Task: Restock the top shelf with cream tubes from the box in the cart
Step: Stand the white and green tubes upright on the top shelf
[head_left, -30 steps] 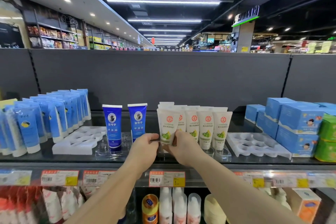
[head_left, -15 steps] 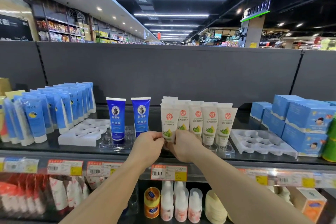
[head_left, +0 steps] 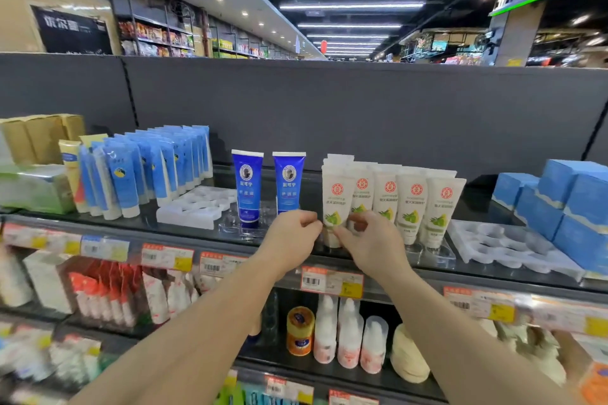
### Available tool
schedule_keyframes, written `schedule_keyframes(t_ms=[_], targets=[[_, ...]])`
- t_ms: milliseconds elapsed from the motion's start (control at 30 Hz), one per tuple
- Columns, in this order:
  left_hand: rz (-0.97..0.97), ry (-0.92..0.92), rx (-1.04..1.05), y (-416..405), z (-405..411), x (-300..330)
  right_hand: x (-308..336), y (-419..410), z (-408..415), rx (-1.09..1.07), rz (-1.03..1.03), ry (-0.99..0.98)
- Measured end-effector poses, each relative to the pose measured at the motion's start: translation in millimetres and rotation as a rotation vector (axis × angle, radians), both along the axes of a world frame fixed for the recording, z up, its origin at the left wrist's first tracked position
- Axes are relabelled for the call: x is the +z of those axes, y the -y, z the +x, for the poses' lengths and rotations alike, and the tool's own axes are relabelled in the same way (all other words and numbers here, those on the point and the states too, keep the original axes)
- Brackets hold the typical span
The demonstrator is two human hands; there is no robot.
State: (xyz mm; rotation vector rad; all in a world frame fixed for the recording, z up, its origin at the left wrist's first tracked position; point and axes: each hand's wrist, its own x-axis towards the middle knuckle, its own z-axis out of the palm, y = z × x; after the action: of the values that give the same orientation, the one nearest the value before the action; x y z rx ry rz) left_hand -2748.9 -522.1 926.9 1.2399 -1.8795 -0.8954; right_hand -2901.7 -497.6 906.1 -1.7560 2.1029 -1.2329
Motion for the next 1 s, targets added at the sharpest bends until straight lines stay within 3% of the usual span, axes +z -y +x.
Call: schedule_keyframes(t_ms=[200,333,400,500,600,900,1000], targets=[[-0.115,0.094,-0.025,-16,48,-2,1,-23,37,-0.185,-0.026,-0.144],[-0.179,0.279,0.014,-25,136,-10,-11,-33,84,-0.437,0.025,-0.191],[-0.193,0.386,0.008,-29,196,-17,-22,-39,133,-0.444,0.113,-0.180],[-0.288,0.671,0.076,-33,290,-29,-40,-42,233,-0.244,0.239,-0.268],[-0.241,0.880,0.205,-46,378,-41,-48,-36,335,-0.045,0.296,-0.319],[0.010,0.952,0.578,-97,633,-63,-49,-28,624,0.438,0.386,-0.406],[0.020,0.954,0.681,-107,687,-72,-50,-25,687,0.504,0.368,-0.473]])
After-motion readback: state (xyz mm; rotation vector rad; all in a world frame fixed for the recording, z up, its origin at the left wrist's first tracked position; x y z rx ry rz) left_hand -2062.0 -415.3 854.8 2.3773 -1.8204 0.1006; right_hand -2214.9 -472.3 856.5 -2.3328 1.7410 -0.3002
